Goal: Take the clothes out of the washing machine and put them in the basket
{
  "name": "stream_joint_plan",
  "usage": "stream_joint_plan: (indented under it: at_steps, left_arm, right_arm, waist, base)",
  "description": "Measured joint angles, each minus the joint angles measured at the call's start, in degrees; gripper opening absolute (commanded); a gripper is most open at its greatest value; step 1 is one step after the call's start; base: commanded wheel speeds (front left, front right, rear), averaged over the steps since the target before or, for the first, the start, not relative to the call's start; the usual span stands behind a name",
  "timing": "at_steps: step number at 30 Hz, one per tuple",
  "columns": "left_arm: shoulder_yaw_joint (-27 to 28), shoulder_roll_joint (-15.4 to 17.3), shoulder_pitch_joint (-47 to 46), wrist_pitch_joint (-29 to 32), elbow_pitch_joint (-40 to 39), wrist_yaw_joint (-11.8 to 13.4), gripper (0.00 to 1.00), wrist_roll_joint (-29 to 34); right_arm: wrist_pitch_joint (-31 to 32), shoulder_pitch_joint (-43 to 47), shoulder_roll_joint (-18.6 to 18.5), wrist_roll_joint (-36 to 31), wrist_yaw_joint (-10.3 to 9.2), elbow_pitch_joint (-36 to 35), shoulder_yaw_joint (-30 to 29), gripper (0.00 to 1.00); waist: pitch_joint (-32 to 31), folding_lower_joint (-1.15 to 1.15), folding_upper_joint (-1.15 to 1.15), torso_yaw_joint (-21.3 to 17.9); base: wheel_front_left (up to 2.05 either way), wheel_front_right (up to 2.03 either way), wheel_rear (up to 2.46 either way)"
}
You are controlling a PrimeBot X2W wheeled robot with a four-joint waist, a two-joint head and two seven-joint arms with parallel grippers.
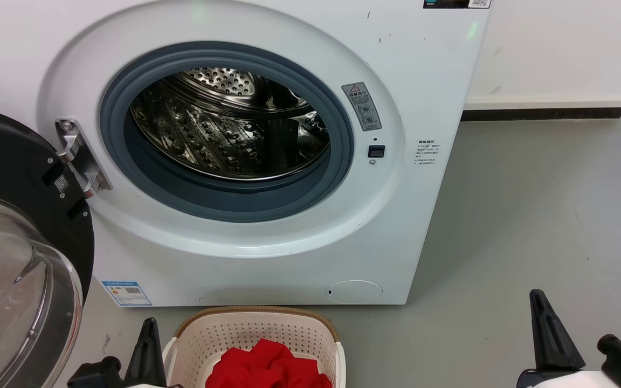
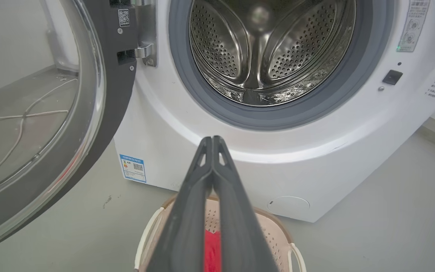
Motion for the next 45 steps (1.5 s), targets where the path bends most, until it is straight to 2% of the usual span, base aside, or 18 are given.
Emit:
stream_joint_plan:
  at_steps: [21,45]
  left_arm:
    - [1.47,-0.01,-3.58,4.93,1.62,-2.52,0.00,-21.23]
    - [2.90,-0.01,-6.96,9.50,3.21,-4.85,0.00,-40.22]
  right_arm:
    - [4.19,-3.14,-0.81,22.46,-0.01,2.65,0.18,0.00]
    - [8.33,-6.38,-1.27,41.95,-0.02,4.89,-0.26,0.00]
  waist:
    - [0.19,0.00,0.00,0.26]
    - [0.40,0.00,0.00,0.55]
  base:
    - [0.00,0.00,0.00]
    - [0.00,0.00,0.00]
